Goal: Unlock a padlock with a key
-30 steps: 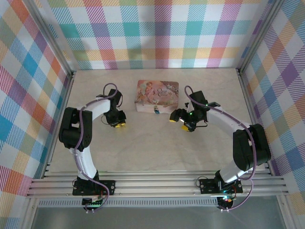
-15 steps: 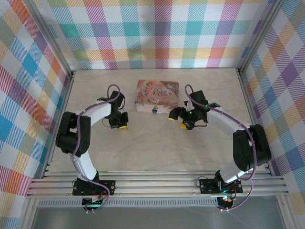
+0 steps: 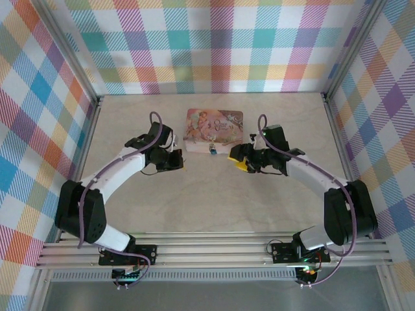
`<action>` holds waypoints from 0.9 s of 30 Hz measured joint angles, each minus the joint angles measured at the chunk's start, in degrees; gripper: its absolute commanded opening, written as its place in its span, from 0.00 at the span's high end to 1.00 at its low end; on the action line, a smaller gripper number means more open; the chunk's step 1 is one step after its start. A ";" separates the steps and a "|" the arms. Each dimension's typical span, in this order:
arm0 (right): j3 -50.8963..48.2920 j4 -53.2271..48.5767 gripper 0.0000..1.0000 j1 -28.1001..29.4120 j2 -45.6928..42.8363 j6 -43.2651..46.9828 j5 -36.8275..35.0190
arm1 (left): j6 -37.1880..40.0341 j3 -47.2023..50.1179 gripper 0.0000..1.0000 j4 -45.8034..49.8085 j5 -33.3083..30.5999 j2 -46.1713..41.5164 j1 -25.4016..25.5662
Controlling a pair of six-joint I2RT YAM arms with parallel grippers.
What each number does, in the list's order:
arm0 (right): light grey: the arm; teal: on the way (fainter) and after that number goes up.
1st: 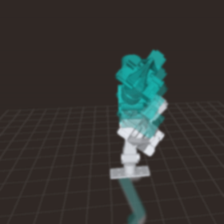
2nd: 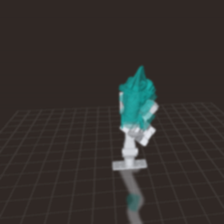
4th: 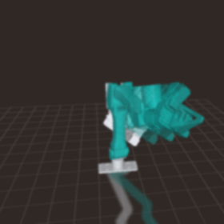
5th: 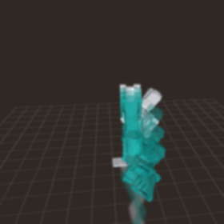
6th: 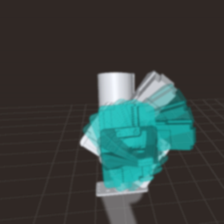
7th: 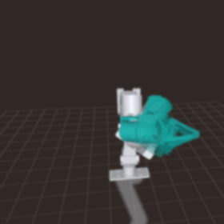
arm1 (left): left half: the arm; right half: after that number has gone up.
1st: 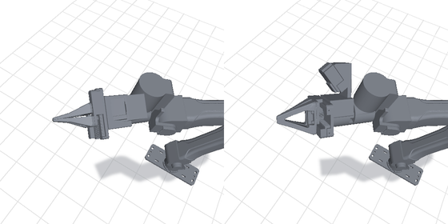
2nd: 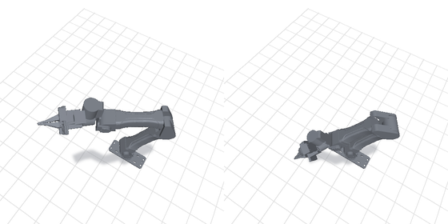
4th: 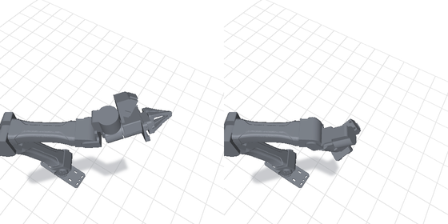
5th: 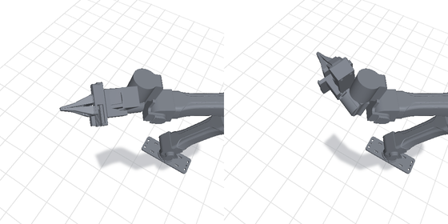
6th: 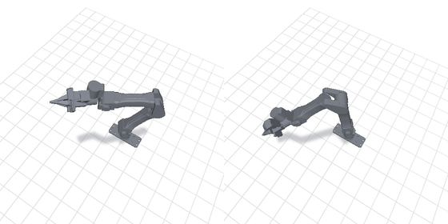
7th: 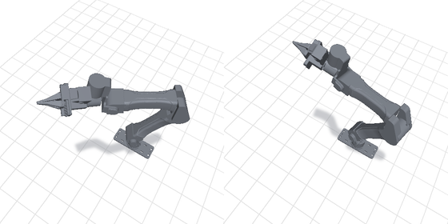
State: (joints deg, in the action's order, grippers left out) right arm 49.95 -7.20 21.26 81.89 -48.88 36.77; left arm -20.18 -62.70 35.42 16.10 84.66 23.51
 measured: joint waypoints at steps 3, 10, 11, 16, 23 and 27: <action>-0.37 3.65 0.42 0.07 -2.27 -0.68 1.92 | -1.14 -1.70 1.00 -0.55 1.40 -0.81 1.97; 0.74 7.91 0.39 0.39 -4.57 0.07 5.01 | -4.63 -7.74 1.00 -3.13 4.48 0.72 8.81; 1.22 7.65 0.39 0.48 -4.52 0.35 5.33 | -4.96 -8.90 1.00 -3.48 4.98 1.40 9.92; 3.34 7.17 0.39 0.76 -4.00 1.99 6.03 | -5.95 -14.29 1.00 -4.26 7.41 5.09 13.97; 3.41 6.84 0.55 0.79 -3.48 3.04 6.38 | -5.92 -19.74 1.00 -3.08 9.11 8.39 16.59; 3.37 6.60 0.72 0.85 -3.48 3.08 6.40 | -5.92 -20.06 1.00 -2.64 9.68 8.90 17.05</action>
State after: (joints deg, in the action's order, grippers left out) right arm 53.32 -0.60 22.11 78.41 -45.80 43.18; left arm -26.11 -82.76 32.77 25.78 93.56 40.56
